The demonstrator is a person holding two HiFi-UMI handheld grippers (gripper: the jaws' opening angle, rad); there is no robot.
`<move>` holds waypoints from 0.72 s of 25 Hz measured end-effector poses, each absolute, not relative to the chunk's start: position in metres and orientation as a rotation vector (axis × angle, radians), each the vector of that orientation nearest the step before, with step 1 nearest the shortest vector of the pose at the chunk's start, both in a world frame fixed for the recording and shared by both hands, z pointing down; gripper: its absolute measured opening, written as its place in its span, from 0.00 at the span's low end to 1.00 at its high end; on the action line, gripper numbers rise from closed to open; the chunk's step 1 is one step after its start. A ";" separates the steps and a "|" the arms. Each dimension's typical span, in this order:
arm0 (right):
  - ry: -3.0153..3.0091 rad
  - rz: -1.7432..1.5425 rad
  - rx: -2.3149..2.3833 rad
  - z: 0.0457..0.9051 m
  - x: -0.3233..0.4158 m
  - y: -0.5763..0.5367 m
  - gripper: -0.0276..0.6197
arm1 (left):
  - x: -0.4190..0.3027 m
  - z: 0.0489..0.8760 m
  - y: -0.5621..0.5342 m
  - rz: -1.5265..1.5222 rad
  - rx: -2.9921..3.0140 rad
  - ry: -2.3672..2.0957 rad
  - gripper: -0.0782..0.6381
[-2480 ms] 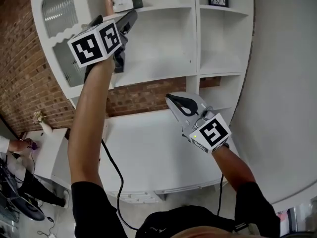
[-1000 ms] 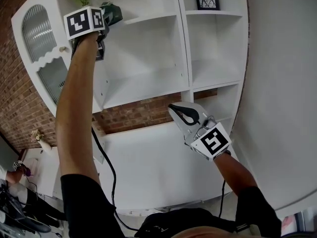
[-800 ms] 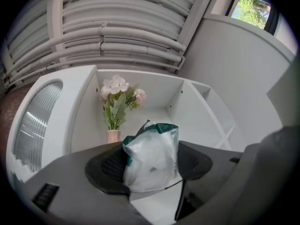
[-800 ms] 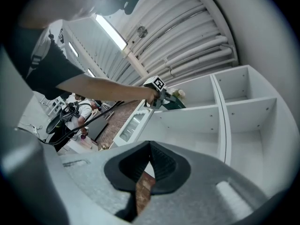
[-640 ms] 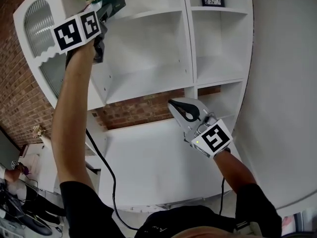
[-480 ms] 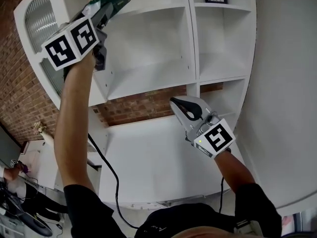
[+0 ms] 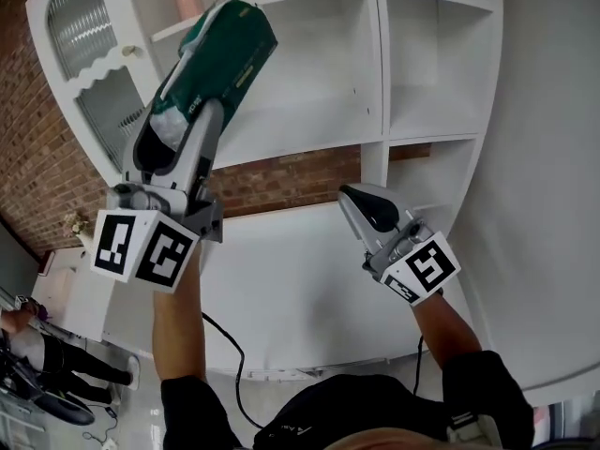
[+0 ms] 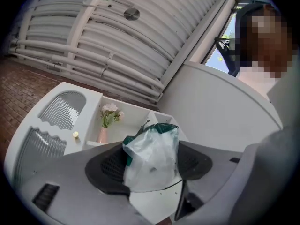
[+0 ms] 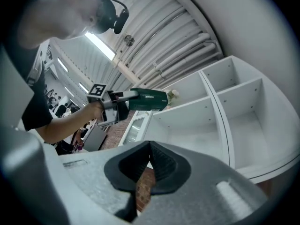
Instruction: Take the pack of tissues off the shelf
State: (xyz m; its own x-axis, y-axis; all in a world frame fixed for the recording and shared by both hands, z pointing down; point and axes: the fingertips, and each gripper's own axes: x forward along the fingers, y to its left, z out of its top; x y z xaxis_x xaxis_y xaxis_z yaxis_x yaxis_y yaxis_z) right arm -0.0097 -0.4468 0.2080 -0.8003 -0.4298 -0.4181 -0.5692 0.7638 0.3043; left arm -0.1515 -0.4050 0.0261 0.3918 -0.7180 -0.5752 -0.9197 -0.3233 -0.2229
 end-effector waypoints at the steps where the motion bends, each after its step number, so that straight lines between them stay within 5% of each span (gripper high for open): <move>1: 2.637 0.599 -0.771 0.210 -0.010 -0.446 0.05 | -0.151 0.041 -0.400 0.505 -2.126 1.406 0.51; 18: 2.657 0.642 -0.814 0.248 -0.027 -0.419 0.05 | -0.163 0.183 -0.404 0.497 -2.199 1.503 0.51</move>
